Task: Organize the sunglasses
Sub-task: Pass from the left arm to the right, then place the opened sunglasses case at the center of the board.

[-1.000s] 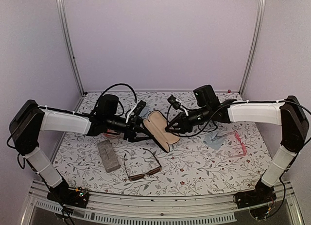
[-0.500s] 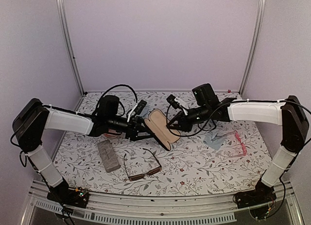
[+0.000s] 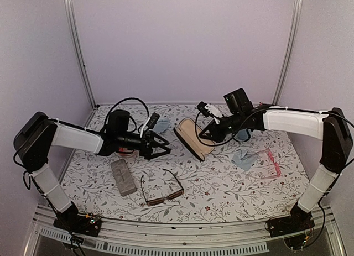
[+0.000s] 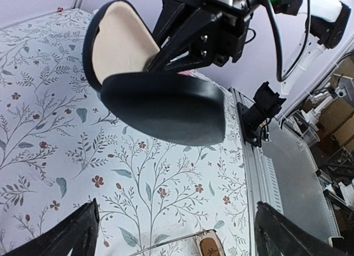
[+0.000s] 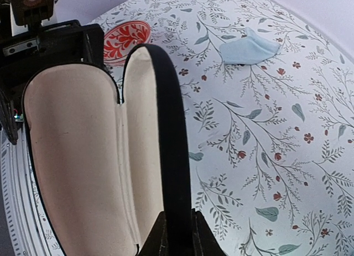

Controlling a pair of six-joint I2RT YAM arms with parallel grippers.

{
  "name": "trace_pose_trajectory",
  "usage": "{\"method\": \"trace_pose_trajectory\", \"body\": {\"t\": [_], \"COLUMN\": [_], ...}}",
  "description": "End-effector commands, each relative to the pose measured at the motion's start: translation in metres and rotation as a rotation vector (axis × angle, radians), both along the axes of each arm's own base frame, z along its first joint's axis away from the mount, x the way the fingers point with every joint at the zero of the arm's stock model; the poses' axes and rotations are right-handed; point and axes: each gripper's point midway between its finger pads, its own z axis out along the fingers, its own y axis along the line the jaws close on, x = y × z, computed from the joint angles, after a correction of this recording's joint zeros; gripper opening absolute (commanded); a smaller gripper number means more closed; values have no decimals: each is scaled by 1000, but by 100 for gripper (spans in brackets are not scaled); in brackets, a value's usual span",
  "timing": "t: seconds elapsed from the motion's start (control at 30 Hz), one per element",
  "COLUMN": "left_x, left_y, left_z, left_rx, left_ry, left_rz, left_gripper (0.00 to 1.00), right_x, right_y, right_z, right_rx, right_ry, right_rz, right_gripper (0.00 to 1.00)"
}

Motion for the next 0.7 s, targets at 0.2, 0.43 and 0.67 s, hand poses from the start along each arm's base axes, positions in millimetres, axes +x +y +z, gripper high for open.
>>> {"method": "trace_pose_trajectory", "body": {"t": [0.2,0.43,0.67], "left_x": [36,63,83], "left_y": [38,68,96], "left_z": [-6,8,12], "left_rx": [84,150,214], "left_ry": [-40,-96,-103], "left_rz": [276,500,678], "left_gripper": [99,99,99], "right_x": [51,56,42], "right_y": [-17,-5,11], "right_z": [-10,-52,-85], "right_rx": [-284,-581,-726], "right_ry": [-172,-262,-303], "right_rz": [-171,-144,-64], "right_gripper": [13,14,15]}}
